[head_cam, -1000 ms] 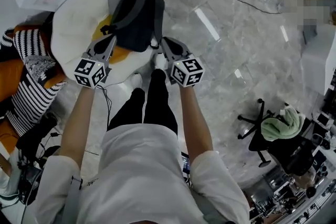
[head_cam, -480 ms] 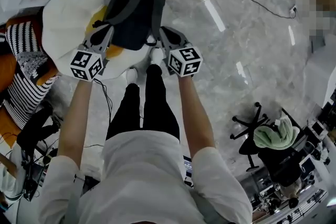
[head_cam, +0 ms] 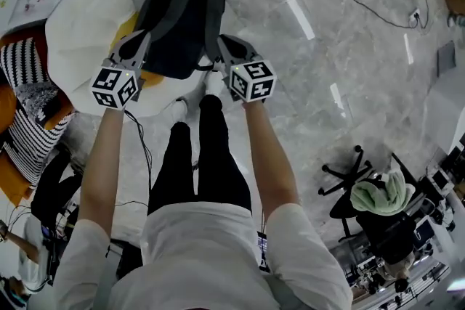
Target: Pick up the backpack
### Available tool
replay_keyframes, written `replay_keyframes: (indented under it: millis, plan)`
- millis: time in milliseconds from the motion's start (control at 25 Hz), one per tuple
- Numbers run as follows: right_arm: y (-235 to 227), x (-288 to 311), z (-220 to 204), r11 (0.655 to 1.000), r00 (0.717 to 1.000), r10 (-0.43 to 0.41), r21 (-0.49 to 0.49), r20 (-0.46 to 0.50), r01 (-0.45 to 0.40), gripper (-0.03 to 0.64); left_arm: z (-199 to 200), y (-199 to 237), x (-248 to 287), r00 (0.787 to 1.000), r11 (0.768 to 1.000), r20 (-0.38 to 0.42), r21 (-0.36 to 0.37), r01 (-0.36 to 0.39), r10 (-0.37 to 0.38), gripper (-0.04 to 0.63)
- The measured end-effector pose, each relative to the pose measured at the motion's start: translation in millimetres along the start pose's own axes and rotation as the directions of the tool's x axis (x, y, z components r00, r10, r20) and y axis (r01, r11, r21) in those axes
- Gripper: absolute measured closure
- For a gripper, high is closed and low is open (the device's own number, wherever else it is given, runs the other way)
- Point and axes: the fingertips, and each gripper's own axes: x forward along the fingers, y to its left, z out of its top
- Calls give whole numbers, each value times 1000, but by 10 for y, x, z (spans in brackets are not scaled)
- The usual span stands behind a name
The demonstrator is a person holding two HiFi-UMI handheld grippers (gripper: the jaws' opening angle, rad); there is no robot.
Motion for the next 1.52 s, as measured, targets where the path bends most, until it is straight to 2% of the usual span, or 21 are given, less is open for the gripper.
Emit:
replay_keyframes:
  millis: [320, 600, 880, 1000, 1120, 1320, 1520]
  plan:
    - [-488, 364, -400, 1000, 998, -18, 25, -60, 19, 612, -316, 179, 435, 999, 1000, -39, -16, 4, -5, 592]
    - [-770, 652, -663, 999, 996, -28, 18, -88, 30, 611, -581, 309, 747, 997, 1000, -77, 1, 16, -16, 589]
    - [-1005, 905, -809, 999, 994, -32, 5, -107, 33, 611, -786, 478, 1061, 991, 1000, -131, 15, 17, -14, 506]
    - [-1075, 1032, -884, 1000, 993, -19, 10, -116, 20, 609, -888, 554, 1200, 988, 1000, -151, -13, 20, -22, 494]
    - [-1133, 1138, -964, 1000, 992, -13, 8, -126, 14, 607, -1001, 582, 1312, 983, 1000, -183, 7, 30, -28, 468]
    - [-1283, 1272, -1071, 999, 990, -15, 31, -137, 20, 546, -1056, 646, 1477, 978, 999, -208, 30, 37, -30, 446]
    - [-1384, 1458, -1185, 998, 987, 11, 57, -163, -2, 457, -1068, 665, 1587, 975, 998, -214, 14, 55, -50, 446]
